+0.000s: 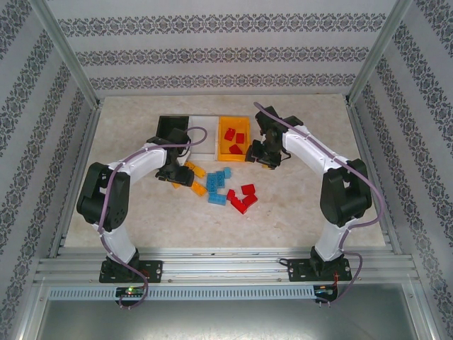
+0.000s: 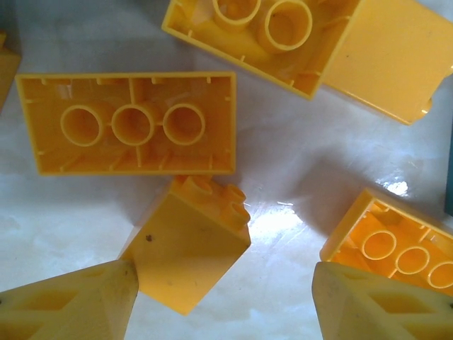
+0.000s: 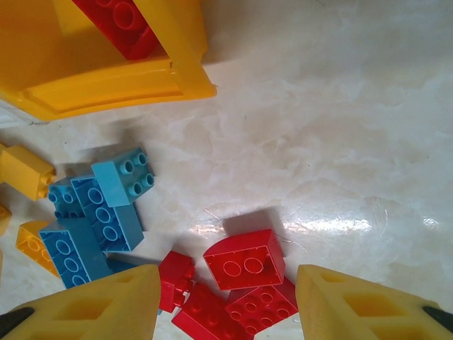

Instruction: Sort the legos into containers by color

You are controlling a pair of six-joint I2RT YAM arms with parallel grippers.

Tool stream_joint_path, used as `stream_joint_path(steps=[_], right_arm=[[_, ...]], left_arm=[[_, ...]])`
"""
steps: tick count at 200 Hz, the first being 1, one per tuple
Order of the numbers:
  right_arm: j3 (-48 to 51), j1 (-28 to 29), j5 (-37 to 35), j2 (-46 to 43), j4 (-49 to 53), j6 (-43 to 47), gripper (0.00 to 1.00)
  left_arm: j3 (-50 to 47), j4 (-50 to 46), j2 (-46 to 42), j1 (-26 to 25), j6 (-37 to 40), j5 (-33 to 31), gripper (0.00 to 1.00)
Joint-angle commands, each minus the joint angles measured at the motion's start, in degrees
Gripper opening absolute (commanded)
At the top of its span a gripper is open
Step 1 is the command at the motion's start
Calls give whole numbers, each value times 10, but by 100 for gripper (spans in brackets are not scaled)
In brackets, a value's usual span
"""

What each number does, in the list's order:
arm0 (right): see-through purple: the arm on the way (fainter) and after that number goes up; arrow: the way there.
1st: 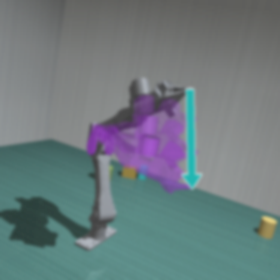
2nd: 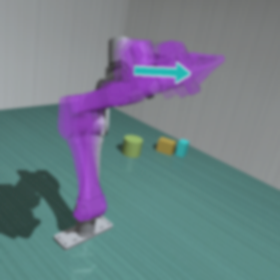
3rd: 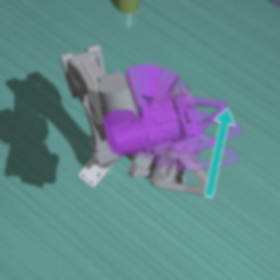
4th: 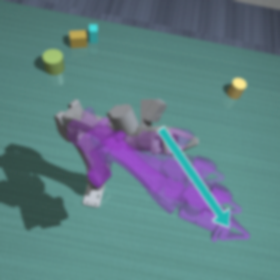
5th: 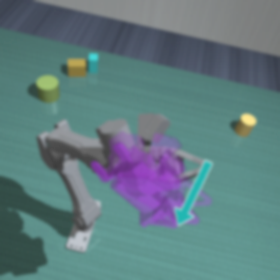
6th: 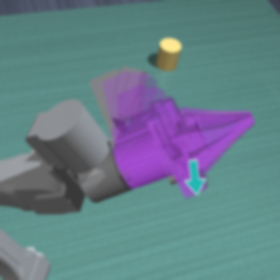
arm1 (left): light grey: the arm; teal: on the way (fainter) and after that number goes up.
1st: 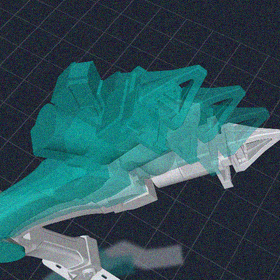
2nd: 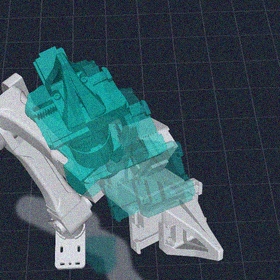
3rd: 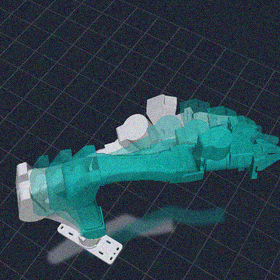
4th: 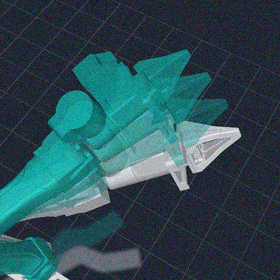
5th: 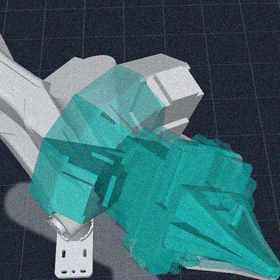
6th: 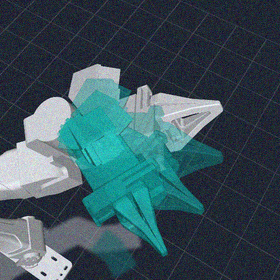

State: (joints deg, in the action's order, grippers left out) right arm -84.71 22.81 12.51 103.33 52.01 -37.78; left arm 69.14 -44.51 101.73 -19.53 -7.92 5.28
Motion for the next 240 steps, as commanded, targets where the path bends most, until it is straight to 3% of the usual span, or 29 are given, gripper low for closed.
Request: stream_joint_path(steps=[1, 125, 189, 240], right_arm=[[6, -6, 11, -13, 0, -8, 54], [21, 0, 23, -9, -10, -8, 54], [50, -7, 19, -28, -12, -9, 54], [56, -8, 22, -30, -16, -10, 54]], left_arm=[[-13, 2, 25, -3, 0, -6, 65], [6, 1, -11, 4, 5, -51, 72], [-15, 26, 18, 4, -17, -5, 71], [-38, 36, 28, 4, -46, -4, 66]])
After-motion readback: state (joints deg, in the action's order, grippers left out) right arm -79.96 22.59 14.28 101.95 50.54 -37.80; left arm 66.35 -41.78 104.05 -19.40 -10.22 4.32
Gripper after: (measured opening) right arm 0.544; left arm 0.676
